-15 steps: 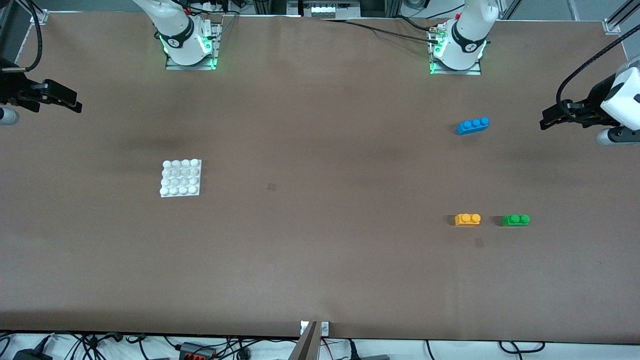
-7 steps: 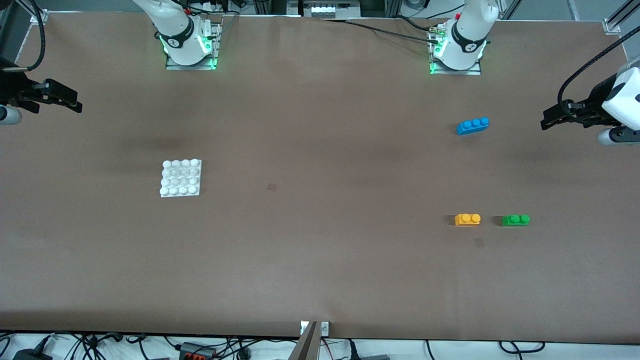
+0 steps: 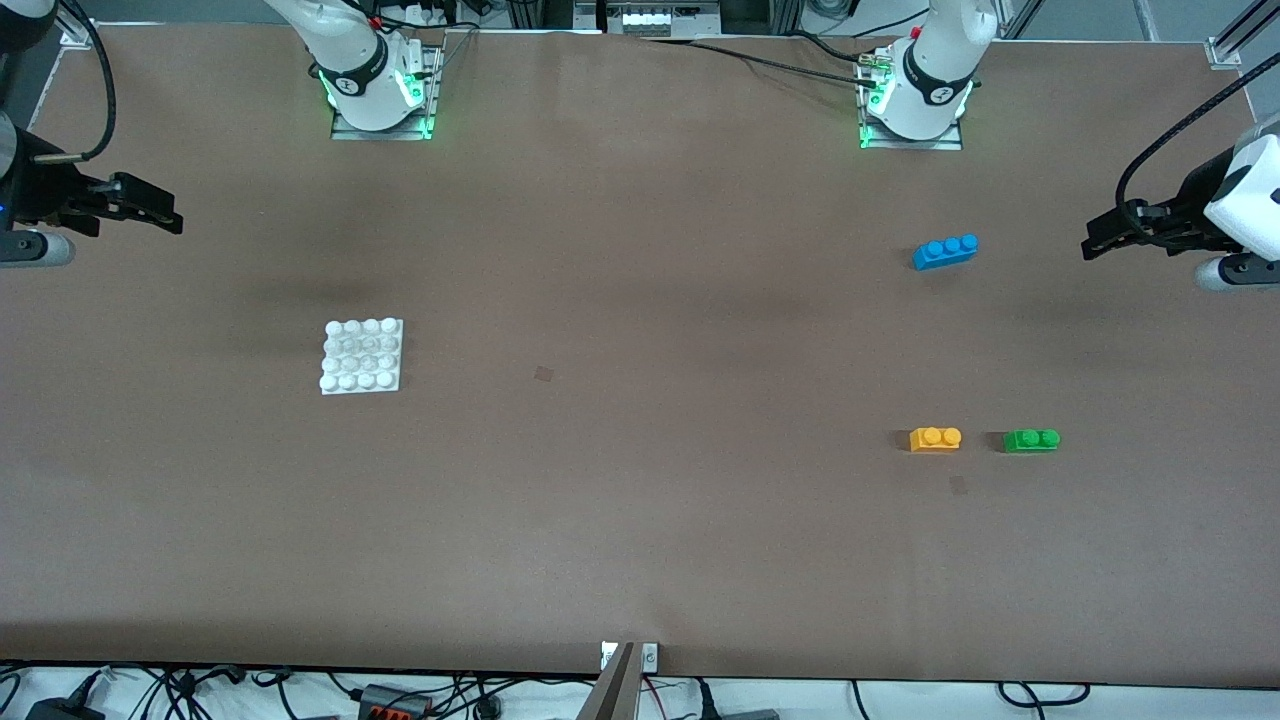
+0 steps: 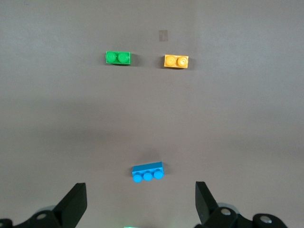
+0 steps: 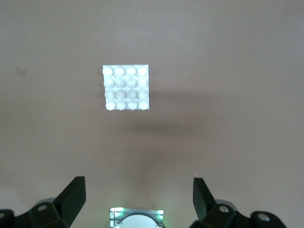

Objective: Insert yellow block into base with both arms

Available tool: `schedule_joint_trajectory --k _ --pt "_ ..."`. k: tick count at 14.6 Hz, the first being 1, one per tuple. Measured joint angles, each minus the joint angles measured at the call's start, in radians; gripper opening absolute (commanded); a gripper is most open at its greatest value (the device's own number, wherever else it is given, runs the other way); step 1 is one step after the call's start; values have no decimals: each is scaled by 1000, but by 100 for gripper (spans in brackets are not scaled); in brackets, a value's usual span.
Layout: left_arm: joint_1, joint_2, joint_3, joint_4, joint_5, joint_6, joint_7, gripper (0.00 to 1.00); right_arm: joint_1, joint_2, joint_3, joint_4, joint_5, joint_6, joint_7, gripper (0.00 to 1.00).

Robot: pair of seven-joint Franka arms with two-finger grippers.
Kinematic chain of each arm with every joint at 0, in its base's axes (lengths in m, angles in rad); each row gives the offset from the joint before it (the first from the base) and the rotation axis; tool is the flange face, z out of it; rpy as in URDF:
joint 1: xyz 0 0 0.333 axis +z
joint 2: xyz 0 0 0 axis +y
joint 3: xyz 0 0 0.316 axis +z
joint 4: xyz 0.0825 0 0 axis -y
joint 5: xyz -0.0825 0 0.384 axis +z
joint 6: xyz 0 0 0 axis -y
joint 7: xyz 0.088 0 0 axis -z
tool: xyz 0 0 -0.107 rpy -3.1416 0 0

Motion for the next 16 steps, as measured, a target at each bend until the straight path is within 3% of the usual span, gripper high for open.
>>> schedule_joint_trajectory --k 5,11,16 --pt "0 0 0 0 0 0 0 100 19 31 3 14 0 -8 -3 100" --pt "0 0 1 0 0 0 0 100 67 153 6 38 2 10 -45 100" --pt "0 0 1 0 0 0 0 100 67 263 5 -49 4 228 -47 100"
